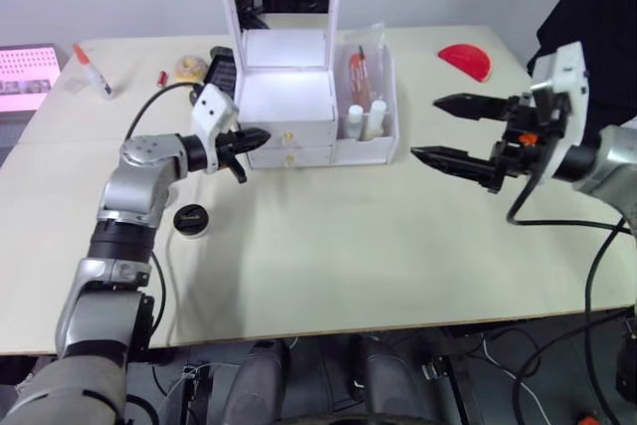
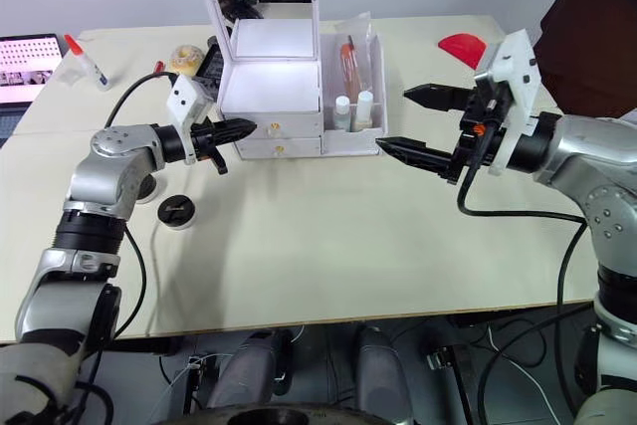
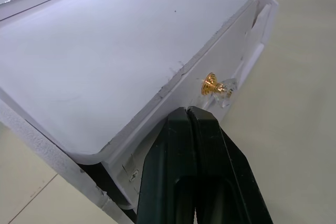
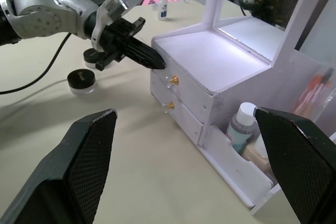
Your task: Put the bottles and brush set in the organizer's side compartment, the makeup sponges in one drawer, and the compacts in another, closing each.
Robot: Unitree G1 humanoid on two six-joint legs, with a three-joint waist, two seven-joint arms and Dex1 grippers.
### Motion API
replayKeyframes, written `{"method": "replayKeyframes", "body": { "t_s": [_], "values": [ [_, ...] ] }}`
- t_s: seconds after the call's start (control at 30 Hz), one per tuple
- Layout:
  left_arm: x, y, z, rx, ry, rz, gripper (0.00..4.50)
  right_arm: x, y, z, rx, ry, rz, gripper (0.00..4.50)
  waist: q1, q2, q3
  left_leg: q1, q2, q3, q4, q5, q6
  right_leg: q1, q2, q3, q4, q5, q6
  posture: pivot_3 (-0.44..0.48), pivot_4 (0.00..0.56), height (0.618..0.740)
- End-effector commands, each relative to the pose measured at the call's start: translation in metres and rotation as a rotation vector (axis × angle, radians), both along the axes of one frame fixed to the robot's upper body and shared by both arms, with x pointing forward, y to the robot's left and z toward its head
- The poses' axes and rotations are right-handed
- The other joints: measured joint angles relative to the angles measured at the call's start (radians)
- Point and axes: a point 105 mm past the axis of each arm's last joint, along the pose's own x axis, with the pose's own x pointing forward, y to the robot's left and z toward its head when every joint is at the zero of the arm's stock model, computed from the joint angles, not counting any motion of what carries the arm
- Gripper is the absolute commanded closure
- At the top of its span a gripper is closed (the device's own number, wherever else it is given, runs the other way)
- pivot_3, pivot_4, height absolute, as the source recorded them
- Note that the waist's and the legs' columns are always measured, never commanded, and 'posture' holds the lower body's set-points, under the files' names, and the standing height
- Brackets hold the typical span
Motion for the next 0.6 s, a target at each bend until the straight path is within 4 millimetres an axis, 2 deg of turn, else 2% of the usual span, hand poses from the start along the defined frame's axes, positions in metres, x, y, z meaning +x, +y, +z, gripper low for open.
{"method": "replayKeyframes", "body": {
  "t_s": [0.03,0.23,0.33,0.4,0.5,0.6],
  "values": [
    [0.006,0.0,0.013,0.007,-0.051,0.027,4.45,-0.006,0.004,0.014,0.014,-0.057,0.017,0.0,0.0,0.0,0.0,0.0,0.0,0.0,0.001,0.0,0.0,0.0,0.0,0.0,0.0,0.0,0.0,0.0,0.15,0.737],
    [-0.003,0.004,0.016,-0.013,-0.029,-0.002,4.45,-0.005,-0.001,0.007,0.018,-0.025,-0.01,0.0,-0.002,0.0,0.0,0.0,0.0,0.0,0.002,0.0,0.0,0.0,0.0,0.0,0.002,0.0,-0.001,0.0,0.15,0.737],
    [-0.023,0.012,0.021,-0.032,-0.003,-0.058,4.45,-0.003,-0.012,-0.002,0.002,-0.003,-0.061,0.0,-0.008,0.0,0.0,0.0,0.0,0.0,0.002,-0.001,0.001,0.0,0.0,0.0,0.002,0.0,0.0,0.0,0.15,0.737],
    [-0.046,0.024,0.029,-0.073,0.017,-0.106,4.45,-0.004,-0.026,-0.007,0.001,0.014,-0.108,0.0,-0.012,0.0,0.0,0.0,0.0,0.0,0.002,-0.002,0.003,0.0,0.0,0.0,0.002,0.0,0.0,0.0,0.15,0.737],
    [-0.079,0.047,0.04,-0.108,0.044,-0.116,3.64,-0.009,-0.045,-0.015,-0.01,0.027,-0.165,0.0,-0.016,0.0,0.0,0.0,0.001,0.001,0.002,-0.002,0.004,-0.002,0.0,0.001,0.003,-0.001,-0.001,0.0,0.15,0.737],
    [-0.103,0.079,0.049,-0.129,0.069,-0.028,2.16,-0.019,-0.067,-0.023,-0.016,0.039,-0.226,0.0,-0.012,0.0,0.0,0.0,0.002,0.001,0.002,-0.003,0.004,-0.002,0.0,0.0,0.003,-0.002,-0.002,0.0,0.15,0.737]
  ]
}}
